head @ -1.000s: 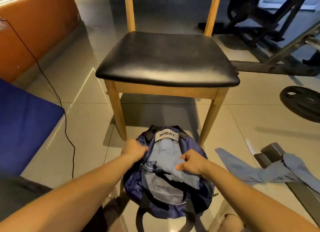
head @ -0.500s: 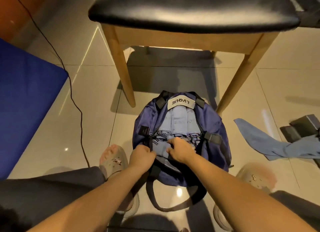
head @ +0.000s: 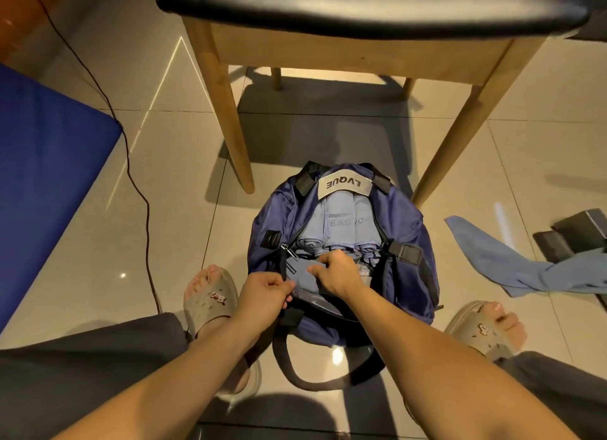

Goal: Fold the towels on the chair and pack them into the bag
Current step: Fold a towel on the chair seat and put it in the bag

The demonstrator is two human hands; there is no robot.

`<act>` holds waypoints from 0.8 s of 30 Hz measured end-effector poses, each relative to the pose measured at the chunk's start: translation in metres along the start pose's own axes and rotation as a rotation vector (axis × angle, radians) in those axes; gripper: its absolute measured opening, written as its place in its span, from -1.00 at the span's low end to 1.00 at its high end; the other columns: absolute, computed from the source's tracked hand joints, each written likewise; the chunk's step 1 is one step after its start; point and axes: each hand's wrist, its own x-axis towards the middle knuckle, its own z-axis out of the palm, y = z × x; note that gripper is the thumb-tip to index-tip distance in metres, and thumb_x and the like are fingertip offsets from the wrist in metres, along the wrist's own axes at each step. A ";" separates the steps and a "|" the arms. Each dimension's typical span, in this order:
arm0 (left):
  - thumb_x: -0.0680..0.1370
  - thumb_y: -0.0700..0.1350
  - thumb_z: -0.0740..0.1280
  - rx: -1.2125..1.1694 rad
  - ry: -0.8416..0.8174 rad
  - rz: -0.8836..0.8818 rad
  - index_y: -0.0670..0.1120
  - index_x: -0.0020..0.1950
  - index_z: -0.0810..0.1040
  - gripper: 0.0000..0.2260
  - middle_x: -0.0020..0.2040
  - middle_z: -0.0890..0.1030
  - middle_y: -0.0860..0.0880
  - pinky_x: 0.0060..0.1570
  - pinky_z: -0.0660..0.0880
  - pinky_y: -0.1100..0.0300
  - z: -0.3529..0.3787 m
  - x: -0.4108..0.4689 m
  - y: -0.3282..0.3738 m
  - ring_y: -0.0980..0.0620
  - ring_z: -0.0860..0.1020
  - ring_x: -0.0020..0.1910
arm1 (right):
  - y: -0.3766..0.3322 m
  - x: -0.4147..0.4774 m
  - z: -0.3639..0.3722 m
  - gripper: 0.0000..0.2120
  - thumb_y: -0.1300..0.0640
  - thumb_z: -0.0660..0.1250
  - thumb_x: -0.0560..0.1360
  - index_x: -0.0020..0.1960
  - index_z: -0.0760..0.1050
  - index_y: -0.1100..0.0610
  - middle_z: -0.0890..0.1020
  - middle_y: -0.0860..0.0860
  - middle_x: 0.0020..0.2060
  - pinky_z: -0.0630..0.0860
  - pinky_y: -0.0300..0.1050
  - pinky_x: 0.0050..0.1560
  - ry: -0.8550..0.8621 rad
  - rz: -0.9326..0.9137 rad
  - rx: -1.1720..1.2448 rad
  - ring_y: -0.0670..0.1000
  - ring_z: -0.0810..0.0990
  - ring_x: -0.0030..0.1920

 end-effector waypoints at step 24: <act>0.46 -0.17 0.39 0.089 0.211 0.269 -0.11 -0.41 0.27 -0.64 -0.47 0.22 0.04 -0.33 0.21 0.13 0.006 -0.018 0.007 0.06 0.20 -0.41 | -0.002 0.008 0.004 -0.58 0.08 0.61 0.38 -0.27 0.32 0.11 0.44 0.04 -0.35 0.39 -0.04 -0.25 -0.009 0.236 0.266 0.06 0.45 -0.23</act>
